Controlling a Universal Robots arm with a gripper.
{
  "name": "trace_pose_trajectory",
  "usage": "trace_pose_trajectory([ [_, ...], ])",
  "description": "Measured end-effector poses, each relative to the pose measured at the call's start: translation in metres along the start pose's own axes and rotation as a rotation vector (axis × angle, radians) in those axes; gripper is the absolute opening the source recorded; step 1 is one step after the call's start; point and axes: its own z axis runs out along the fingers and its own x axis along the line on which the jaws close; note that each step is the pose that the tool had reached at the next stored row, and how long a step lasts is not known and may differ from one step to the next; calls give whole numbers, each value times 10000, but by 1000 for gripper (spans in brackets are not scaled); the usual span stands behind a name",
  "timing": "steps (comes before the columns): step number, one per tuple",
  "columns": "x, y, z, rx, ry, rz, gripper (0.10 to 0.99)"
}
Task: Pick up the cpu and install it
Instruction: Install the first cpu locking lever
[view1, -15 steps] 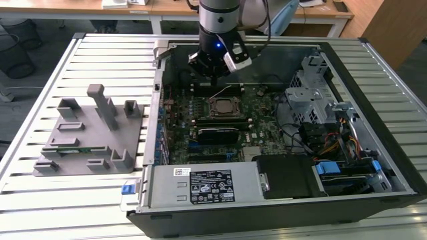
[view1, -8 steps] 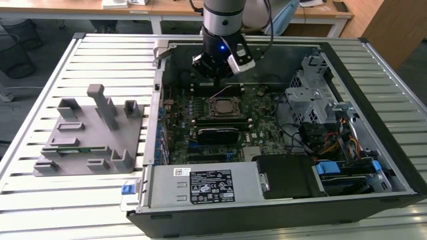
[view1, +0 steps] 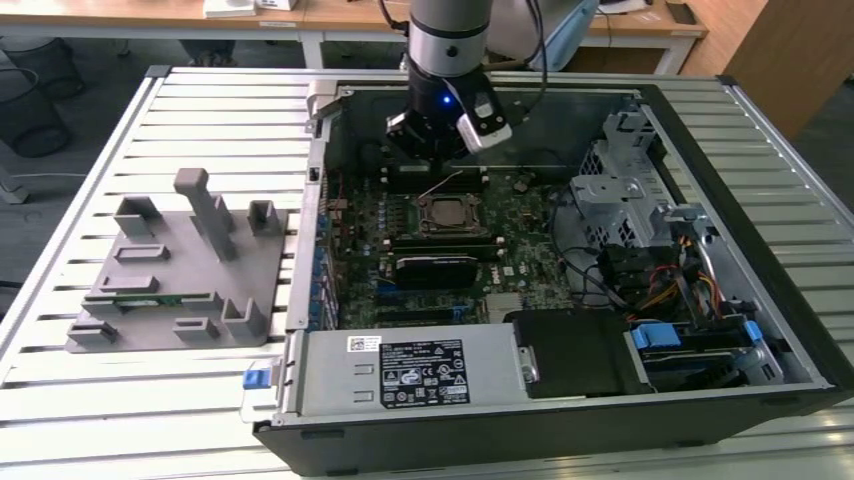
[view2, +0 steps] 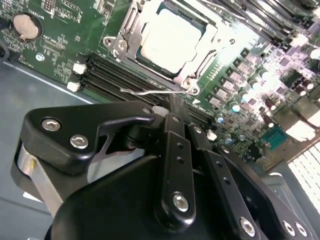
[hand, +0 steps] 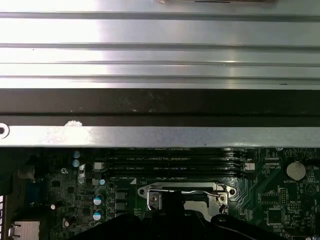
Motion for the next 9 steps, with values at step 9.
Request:
trace_pose_trajectory([
  [9,-50,19,46,8,8,-95,106],
])
